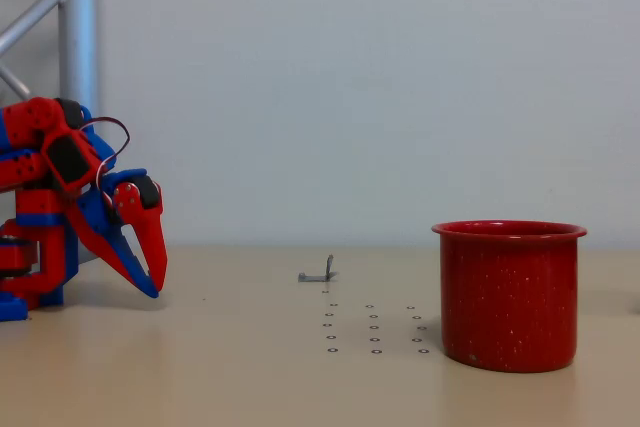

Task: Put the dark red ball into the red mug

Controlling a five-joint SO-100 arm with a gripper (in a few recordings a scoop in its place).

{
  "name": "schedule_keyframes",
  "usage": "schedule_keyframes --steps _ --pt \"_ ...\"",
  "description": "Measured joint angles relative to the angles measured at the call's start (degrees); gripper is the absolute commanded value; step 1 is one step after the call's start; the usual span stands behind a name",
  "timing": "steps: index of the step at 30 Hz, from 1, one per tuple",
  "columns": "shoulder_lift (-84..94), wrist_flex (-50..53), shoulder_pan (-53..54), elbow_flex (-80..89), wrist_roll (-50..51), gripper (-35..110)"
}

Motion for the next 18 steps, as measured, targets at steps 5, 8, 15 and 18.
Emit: schedule_keyframes --steps 5,8,15,18 --pt "0.0 0.0 -0.09 0.0 0.0 -2" --pt "0.0 0.0 -2.9 0.0 -2.9 -2" --pt "0.0 0.0 -3.25 0.0 -3.6 -2" --pt "0.0 0.0 -3.25 0.0 -3.6 -2"
